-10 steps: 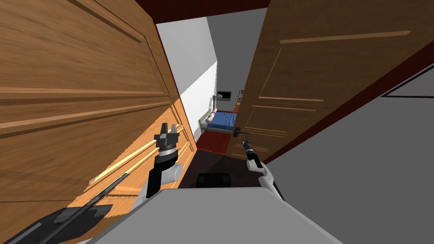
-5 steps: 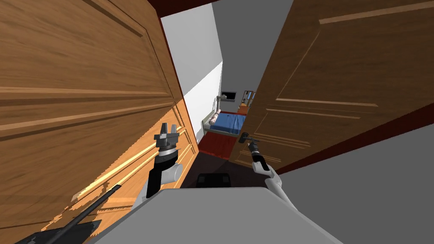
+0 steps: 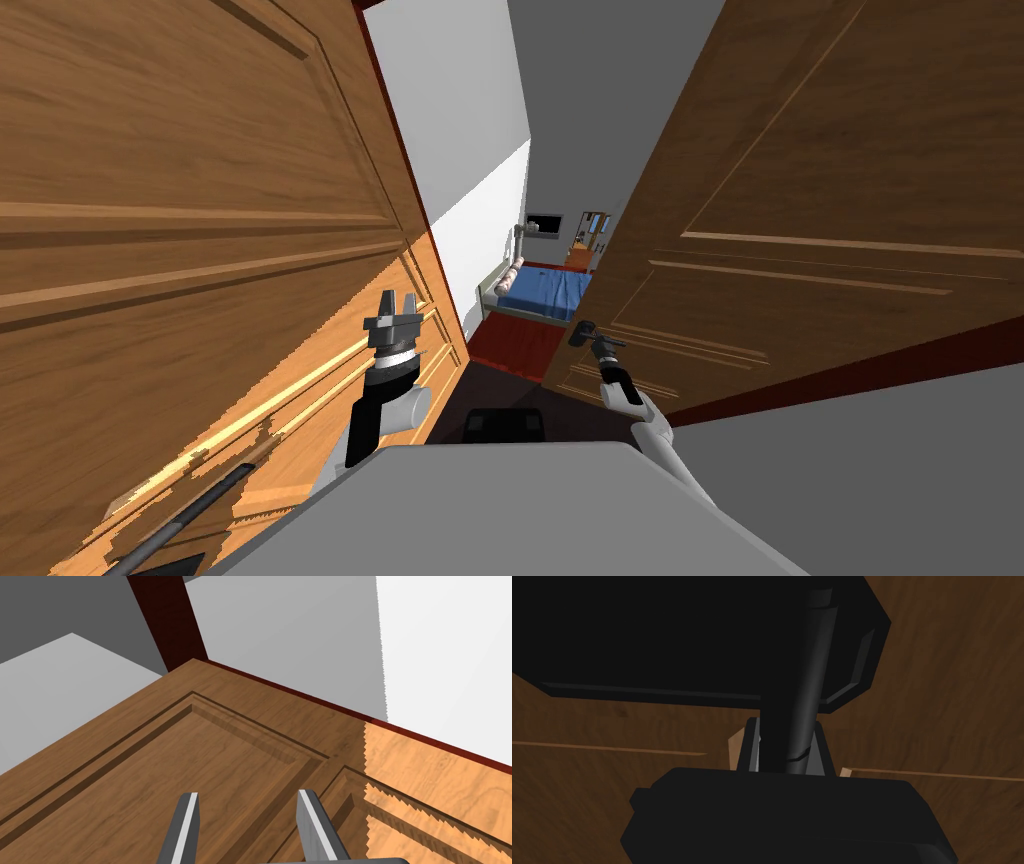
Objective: Pull the door open
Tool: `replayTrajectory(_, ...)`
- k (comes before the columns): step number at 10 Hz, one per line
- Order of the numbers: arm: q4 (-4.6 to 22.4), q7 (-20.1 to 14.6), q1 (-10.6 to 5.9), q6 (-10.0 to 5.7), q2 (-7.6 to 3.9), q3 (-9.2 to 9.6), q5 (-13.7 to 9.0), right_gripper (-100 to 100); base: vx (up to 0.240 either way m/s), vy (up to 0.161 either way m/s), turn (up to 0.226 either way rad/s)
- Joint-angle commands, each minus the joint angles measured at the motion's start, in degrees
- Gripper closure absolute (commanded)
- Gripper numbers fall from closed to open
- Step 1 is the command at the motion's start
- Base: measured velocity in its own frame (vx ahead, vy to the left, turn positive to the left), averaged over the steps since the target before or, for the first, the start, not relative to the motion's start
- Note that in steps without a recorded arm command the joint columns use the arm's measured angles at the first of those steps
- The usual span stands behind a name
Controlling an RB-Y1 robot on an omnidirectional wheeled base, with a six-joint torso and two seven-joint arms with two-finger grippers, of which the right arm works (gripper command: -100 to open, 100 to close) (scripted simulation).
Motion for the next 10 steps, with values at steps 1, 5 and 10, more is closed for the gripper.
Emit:
replayTrajectory(1, 0.1, 0.0, 0.2, 0.12, 0.12, 0.11, 0.0, 100, -0.027, 0.006, 0.006)
replayTrajectory(5, -0.3, -0.8, 1.18, -0.37, -0.73, 0.9, 0.0, 100, -0.033, -0.008, 0.033)
replayTrajectory(10, -1.8, -3.4, 3.88, -2.15, -3.34, 3.16, -0.3, 100, -0.202, -0.046, 0.131)
